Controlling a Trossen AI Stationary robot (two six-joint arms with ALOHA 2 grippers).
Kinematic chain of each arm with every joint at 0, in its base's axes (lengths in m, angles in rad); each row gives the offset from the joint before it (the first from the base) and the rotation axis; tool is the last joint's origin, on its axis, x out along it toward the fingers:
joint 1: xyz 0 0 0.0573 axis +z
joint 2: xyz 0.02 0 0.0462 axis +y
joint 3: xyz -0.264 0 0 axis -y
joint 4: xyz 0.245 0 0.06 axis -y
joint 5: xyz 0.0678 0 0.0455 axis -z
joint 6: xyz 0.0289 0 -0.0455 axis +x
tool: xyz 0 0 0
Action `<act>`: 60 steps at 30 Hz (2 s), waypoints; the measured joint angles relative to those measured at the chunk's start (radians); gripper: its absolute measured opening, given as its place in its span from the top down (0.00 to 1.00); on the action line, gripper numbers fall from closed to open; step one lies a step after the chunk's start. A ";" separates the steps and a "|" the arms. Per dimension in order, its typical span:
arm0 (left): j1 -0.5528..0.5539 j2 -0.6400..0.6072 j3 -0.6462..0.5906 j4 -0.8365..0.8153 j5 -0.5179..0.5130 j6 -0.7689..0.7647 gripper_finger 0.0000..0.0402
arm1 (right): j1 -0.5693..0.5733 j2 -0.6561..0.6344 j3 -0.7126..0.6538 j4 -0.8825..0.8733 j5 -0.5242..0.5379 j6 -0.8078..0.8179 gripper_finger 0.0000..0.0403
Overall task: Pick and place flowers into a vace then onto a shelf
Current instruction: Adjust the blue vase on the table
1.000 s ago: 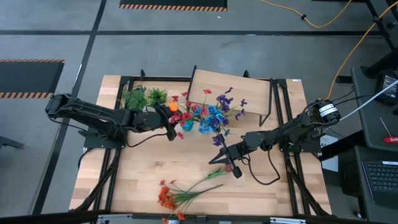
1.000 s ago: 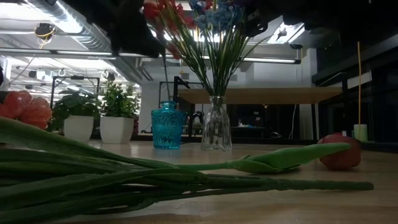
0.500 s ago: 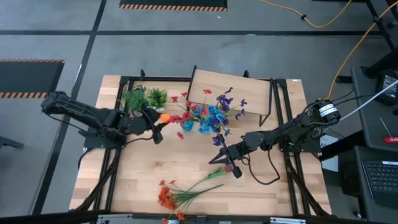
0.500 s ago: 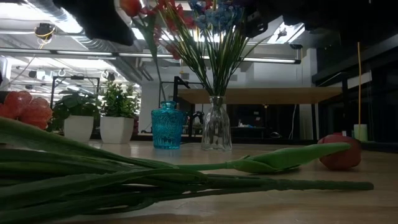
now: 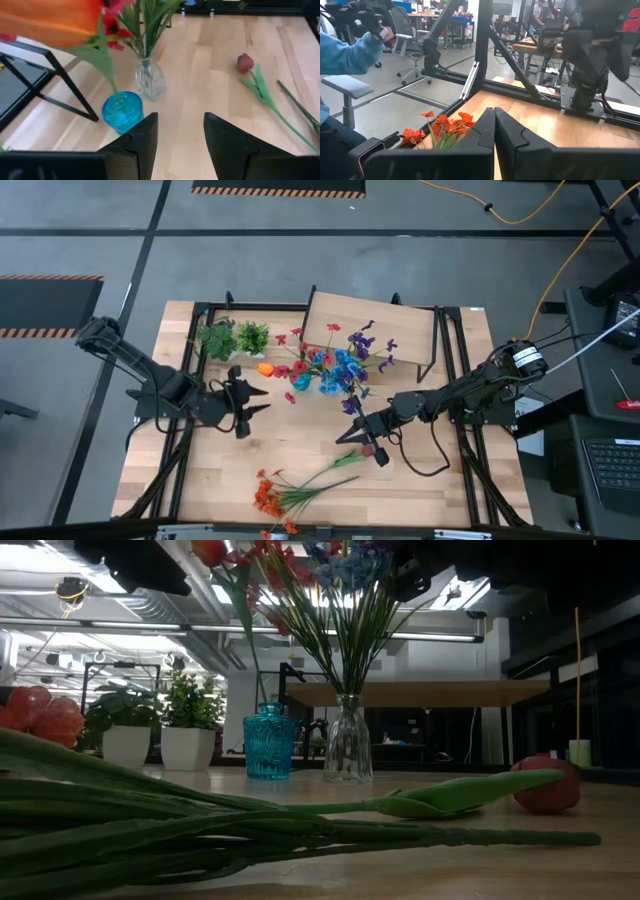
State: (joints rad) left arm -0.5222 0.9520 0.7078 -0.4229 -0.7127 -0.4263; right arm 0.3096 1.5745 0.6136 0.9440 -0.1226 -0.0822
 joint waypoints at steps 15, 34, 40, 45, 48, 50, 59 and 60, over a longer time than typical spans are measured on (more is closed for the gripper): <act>-0.026 0.277 0.000 0.007 -0.203 -0.108 0.65 | 0.000 0.000 0.000 0.000 0.000 0.003 0.99; 0.201 0.290 -0.349 0.818 -0.110 0.124 0.65 | 0.000 0.000 0.000 -0.001 0.000 0.000 0.99; 0.315 0.290 -0.440 1.022 0.061 0.200 0.65 | 0.000 0.000 0.000 -0.001 0.000 0.000 0.99; 0.377 0.331 -0.443 1.048 0.124 0.185 0.65 | 0.000 0.000 0.000 -0.001 0.000 -0.010 0.99; 0.388 0.341 -0.443 1.051 0.115 0.209 0.66 | 0.000 0.000 0.000 -0.002 0.000 -0.009 0.99; 0.388 0.342 -0.443 1.050 0.101 0.212 0.66 | 0.000 0.000 0.000 -0.006 0.000 -0.009 0.99; 0.387 0.342 -0.443 1.063 0.093 0.292 0.58 | 0.000 0.000 0.000 -0.008 0.000 -0.028 0.99; 0.387 0.342 -0.443 1.070 0.093 0.292 0.56 | 0.000 0.000 0.000 -0.008 0.000 -0.028 0.99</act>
State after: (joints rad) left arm -0.1352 1.2942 0.2646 0.6470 -0.6201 -0.1343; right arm 0.3098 1.5745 0.6136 0.9364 -0.1230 -0.1101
